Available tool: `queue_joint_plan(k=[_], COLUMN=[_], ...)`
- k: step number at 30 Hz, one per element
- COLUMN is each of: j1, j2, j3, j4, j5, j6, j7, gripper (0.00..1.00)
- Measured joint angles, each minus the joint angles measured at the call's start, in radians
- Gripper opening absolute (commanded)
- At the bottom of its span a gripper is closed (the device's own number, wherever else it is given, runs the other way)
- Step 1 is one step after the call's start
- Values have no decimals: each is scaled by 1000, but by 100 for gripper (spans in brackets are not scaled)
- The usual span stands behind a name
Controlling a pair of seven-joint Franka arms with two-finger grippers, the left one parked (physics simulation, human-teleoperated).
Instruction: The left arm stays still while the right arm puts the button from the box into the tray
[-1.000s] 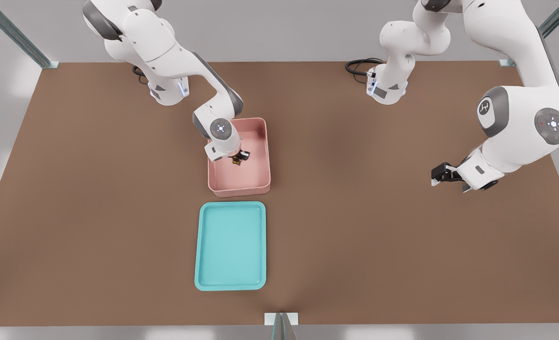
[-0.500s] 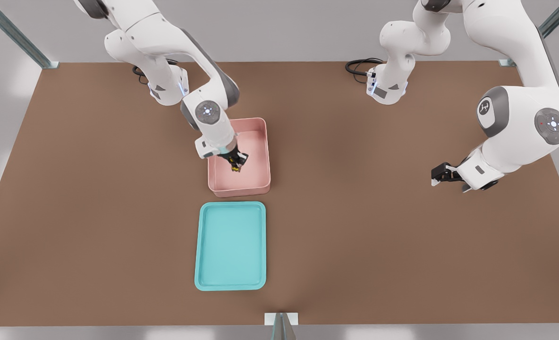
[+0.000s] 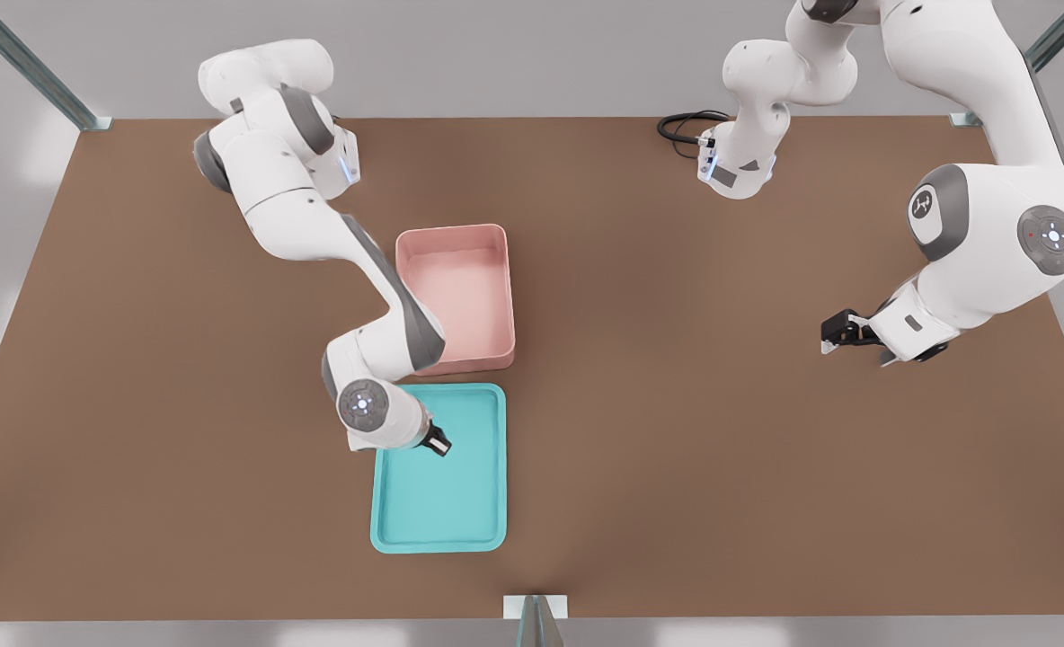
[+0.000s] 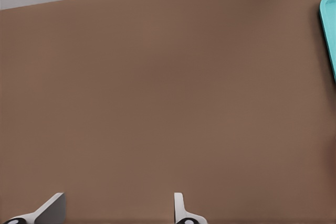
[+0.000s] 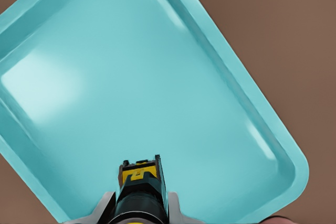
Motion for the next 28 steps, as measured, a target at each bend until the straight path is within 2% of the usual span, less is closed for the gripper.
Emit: queue_joint_plan(k=[1,2,3,6,8,10,13,14,15,18,23,28], j1=[1,1,2,1,-3,-92,-363,-422,-469,-535,-308,-339], j2=[21,32,38,34,-90,-335,-795,-867,-890,-840,-778,-766], j3=[-4,-7,-11,-14,-9,-12,-22,-24,-24,-20,-16,-23], j4=[16,25,30,33,27,-157,-635,-709,-735,-679,-597,-583], j5=[-3,-7,-9,-13,-14,3,32,35,37,43,48,46], j6=[-10,-18,-24,-40,-100,-184,-238,-255,-270,-310,-356,-401], j7=[-1,-2,-3,-6,-14,-71,-213,-262,-308,-422,-567,-677], gripper=[57,82,100,100,100,100,100,100,100,100,100,100])
